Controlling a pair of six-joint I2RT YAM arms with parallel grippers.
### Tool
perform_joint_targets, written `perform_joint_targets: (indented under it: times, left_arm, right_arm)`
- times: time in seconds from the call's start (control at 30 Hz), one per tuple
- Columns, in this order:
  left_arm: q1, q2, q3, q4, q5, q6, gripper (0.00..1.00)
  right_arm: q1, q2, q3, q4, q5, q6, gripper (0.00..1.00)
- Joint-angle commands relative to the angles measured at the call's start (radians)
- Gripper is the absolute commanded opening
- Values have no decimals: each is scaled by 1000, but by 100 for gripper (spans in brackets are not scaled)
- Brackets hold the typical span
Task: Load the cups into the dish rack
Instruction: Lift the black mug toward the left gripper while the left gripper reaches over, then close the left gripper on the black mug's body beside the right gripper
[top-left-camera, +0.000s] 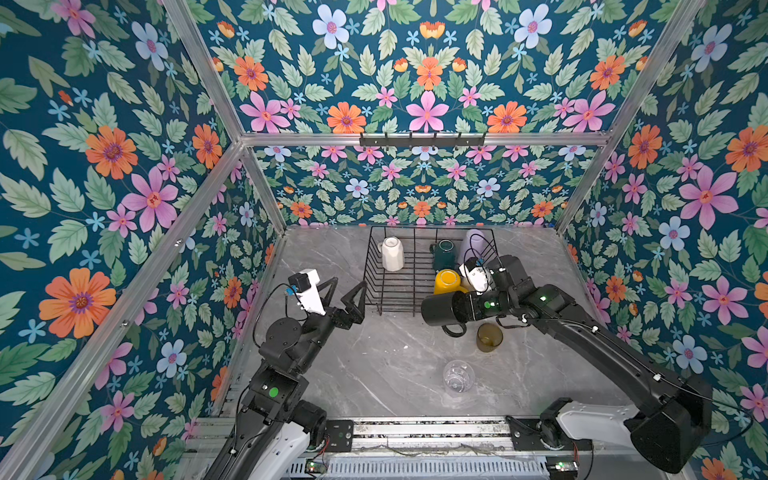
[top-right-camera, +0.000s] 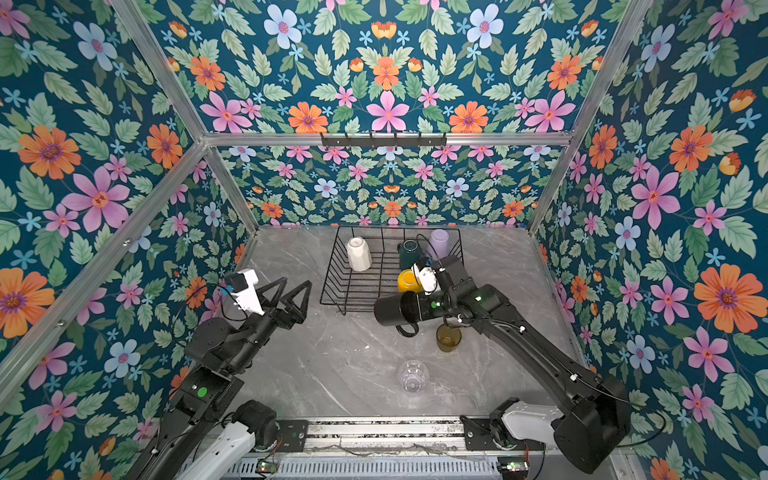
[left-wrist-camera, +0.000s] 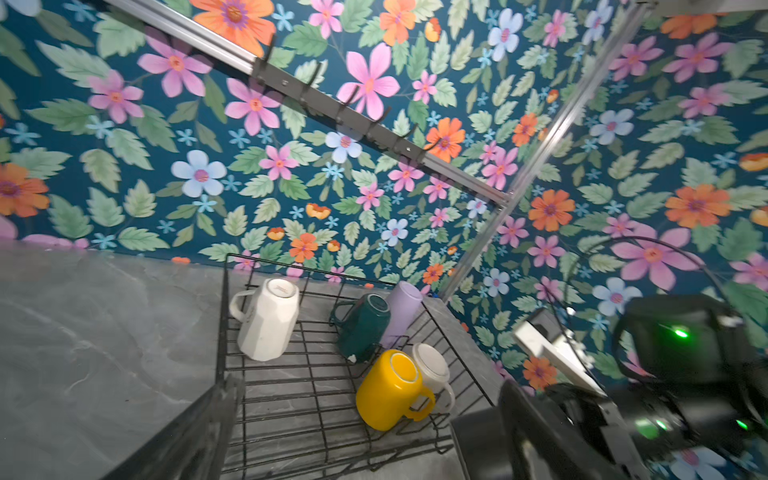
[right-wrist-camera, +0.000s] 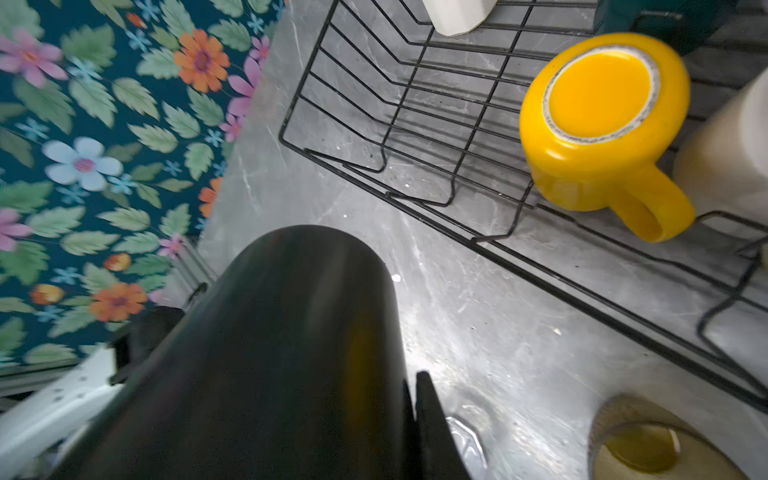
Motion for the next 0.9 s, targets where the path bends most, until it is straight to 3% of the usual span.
perform_joint_targets:
  times: [0.0, 0.13, 0.37, 0.87]
  left_arm:
    - [0, 25, -11, 145, 235, 25, 99]
    - [0, 101, -19, 249, 424, 1, 99]
    - [-3, 259, -20, 414, 650, -82, 99]
    - [-27, 310, -45, 565, 735, -146, 99]
  right_arm:
    - [-48, -18, -36, 261, -265, 147, 0]
    - [-71, -18, -53, 363, -351, 204, 0]
    - [-70, -9, -51, 473, -440, 223, 0]
    - [37, 44, 14, 549, -524, 178, 0]
